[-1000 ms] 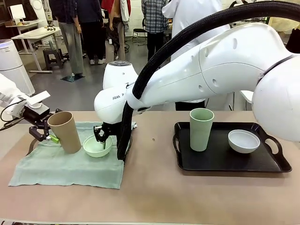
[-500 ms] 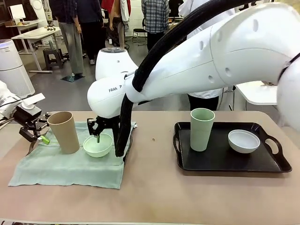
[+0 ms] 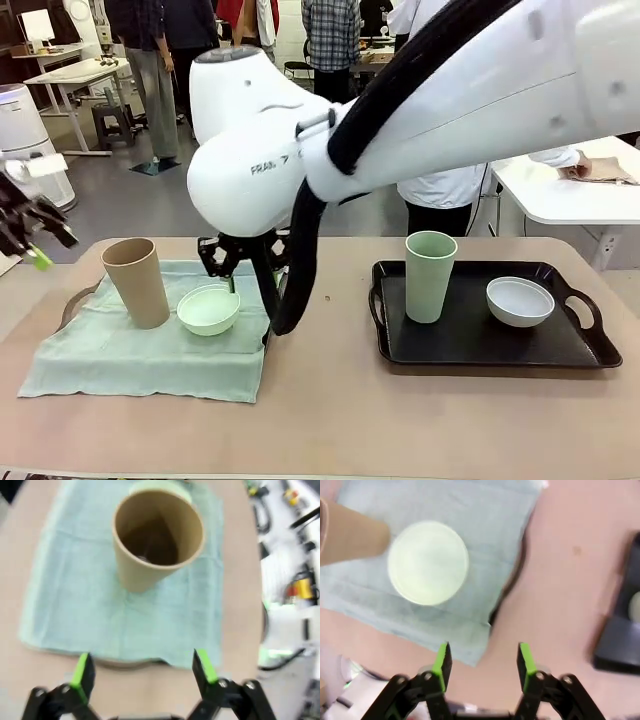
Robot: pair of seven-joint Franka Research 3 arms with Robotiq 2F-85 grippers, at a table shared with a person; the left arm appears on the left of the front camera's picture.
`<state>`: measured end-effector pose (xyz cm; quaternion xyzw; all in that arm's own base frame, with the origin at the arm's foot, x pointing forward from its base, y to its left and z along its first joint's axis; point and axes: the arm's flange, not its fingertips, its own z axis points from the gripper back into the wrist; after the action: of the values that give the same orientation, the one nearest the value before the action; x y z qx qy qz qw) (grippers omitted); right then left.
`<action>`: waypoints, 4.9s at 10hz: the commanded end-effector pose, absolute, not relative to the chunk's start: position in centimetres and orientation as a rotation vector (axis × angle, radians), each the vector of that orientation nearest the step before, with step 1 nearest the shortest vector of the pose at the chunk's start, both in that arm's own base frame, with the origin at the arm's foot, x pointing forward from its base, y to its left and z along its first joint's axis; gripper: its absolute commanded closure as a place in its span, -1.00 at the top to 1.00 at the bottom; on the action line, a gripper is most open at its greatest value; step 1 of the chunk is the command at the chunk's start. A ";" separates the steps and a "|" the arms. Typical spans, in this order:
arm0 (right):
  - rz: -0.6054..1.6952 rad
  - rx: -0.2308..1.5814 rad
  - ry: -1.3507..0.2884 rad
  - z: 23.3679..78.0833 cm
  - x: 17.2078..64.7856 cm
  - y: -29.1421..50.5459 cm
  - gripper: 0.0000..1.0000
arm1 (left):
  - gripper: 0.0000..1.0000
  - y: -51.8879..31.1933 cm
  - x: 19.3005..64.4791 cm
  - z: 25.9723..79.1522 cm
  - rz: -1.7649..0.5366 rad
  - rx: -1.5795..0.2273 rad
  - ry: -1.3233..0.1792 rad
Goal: Set up a tray with a mat and arrange the tableware.
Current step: Place the Picnic Bowl and Reusable plastic cup back onto the Handle tray in front of the human's position, then pick up the Picnic Bowl and Reusable plastic cup from the Handle tray in front of the human's position and hold them in the air.
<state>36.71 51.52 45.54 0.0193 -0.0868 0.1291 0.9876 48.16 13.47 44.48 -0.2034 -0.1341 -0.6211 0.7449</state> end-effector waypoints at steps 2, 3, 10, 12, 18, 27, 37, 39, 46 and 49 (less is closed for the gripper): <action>0.153 -0.073 -0.135 48.8 33.4 48.9 0.37 | 1.00 7.8 42.6 51.4 -1.109 -0.257 -0.128; 0.118 -0.117 -0.111 50.1 32.2 48.4 0.37 | 1.00 6.3 41.2 53.1 -1.022 -0.287 -0.155; 0.123 -0.135 -0.141 52.6 30.0 47.9 0.37 | 1.00 4.8 38.9 56.0 -0.956 -0.268 -0.139; 0.123 -0.135 -0.141 52.6 30.0 47.9 0.37 | 1.00 4.8 38.9 56.0 -0.956 -0.268 -0.139; 0.123 -0.135 -0.141 52.6 30.0 47.9 0.37 | 1.00 4.8 38.9 56.0 -0.956 -0.268 -0.139; 0.057 0.502 -0.297 61.5 32.6 27.5 0.37 | 1.00 5.8 38.3 55.6 -0.746 -0.654 -0.197; -0.411 1.411 -0.293 54.3 33.6 -2.1 0.37 | 1.00 9.7 38.3 51.3 -0.357 -1.312 -0.250; -0.212 1.569 -0.298 56.4 32.7 -4.4 0.37 | 1.00 8.6 38.4 52.4 -0.380 -1.241 -0.316; -0.330 1.535 -0.187 51.8 32.6 -7.7 0.37 | 1.00 10.9 39.0 50.1 -0.091 -1.359 -0.328; -0.330 1.535 -0.187 51.8 32.6 -7.7 0.37 | 1.00 10.9 39.0 50.1 -0.091 -1.359 -0.328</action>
<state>32.59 -7.45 51.63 0.6900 -0.0730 -0.1447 0.7054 39.10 10.45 49.95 -0.6299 -0.1530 -0.0299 0.7609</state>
